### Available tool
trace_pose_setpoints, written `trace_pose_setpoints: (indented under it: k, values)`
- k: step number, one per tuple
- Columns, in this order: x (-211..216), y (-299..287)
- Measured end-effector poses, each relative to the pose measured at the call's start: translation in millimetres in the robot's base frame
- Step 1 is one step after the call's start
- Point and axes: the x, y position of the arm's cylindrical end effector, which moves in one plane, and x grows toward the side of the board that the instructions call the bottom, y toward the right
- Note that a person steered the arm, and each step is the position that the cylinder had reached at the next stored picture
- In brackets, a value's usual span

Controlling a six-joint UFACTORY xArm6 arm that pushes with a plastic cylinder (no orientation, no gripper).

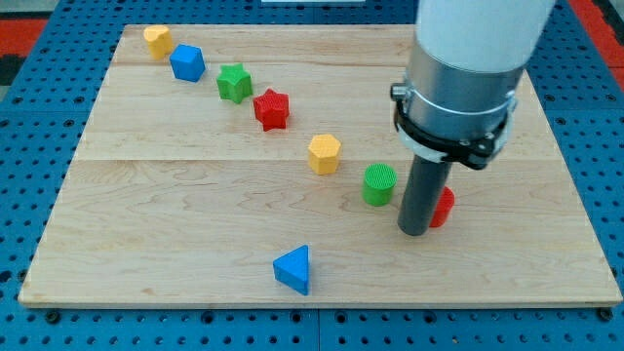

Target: Push the blue triangle parallel to the bottom of the green circle

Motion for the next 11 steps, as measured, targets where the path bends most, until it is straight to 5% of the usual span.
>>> trace_pose_setpoints:
  k: [2,4,6,7,8,9,11]
  values:
    - [77.7,-14.8]
    - [76.4,-72.0]
    - [-13.7,-103.9]
    - [-15.1,-187.5]
    - [28.7,-199.3]
    - [43.1,-199.0]
    - [43.7,-89.2]
